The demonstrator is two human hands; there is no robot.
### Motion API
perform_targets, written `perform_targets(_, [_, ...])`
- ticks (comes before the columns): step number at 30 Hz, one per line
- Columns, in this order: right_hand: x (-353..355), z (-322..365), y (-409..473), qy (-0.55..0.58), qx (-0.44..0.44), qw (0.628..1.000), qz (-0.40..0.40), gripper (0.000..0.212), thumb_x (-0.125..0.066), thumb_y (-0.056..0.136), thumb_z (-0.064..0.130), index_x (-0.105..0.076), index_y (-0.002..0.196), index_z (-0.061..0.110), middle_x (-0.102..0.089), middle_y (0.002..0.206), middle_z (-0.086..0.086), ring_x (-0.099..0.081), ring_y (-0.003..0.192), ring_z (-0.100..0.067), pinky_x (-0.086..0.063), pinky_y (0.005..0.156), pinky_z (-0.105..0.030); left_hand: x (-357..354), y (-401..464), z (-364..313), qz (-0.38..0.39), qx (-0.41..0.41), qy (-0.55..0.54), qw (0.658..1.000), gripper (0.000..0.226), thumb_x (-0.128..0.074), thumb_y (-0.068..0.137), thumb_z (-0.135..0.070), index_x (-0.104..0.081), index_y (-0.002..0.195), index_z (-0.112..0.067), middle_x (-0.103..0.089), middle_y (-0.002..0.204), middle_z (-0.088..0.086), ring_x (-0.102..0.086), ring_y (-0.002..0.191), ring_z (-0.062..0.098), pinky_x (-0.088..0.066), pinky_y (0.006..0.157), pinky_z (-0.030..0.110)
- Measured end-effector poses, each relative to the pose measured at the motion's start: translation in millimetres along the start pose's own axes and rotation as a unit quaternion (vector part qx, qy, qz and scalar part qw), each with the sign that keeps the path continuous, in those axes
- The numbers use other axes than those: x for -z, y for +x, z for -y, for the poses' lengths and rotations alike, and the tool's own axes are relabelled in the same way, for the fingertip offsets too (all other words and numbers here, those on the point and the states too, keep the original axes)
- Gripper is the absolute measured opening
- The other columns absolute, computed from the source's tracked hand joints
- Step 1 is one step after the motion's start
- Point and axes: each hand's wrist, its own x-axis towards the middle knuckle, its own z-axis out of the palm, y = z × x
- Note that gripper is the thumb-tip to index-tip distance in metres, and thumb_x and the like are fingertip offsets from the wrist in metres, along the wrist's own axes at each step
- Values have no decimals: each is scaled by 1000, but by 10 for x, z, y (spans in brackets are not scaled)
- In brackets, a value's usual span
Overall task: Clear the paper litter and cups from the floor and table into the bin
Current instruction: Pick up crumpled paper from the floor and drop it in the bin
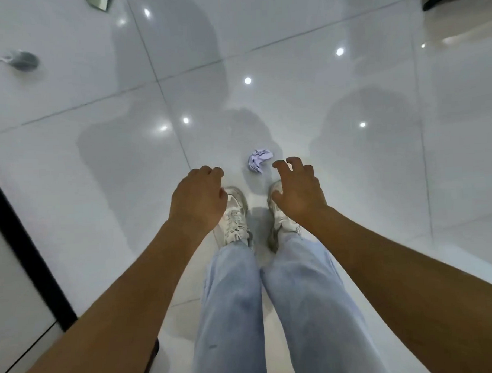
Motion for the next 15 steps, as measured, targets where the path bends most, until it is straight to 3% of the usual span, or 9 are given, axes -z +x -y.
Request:
perform_targets(6, [-862,-211,1050,-62,29,998,0,57,-57,88,23,-34,140,19,-27,148,-9,-38,121,-33,-39,92,-37,-814,667,390,-5,5,10,1000,29,-47,94,-21,-54,121,-11,-58,117,7,-51,109,26,-43,79,35])
perform_targets(12, [-1519,-357,1857,-109,61,992,-18,65,-62,85,22,-32,143,20,-21,154,-8,-30,132,-35,-40,99,-40,-1521,1041,660,3,27,-25,999,31,-46,95,-21,-53,124,-13,-56,121,6,-49,113,25,-43,81,36])
perform_targets(15, [-1689,-387,2084,-104,56,993,-32,63,-65,84,18,-36,140,19,-31,149,-9,-34,130,-35,-42,98,-42,-1724,1132,715,11,22,-28,999,30,-46,95,-20,-54,123,-13,-57,121,5,-50,112,23,-44,81,35])
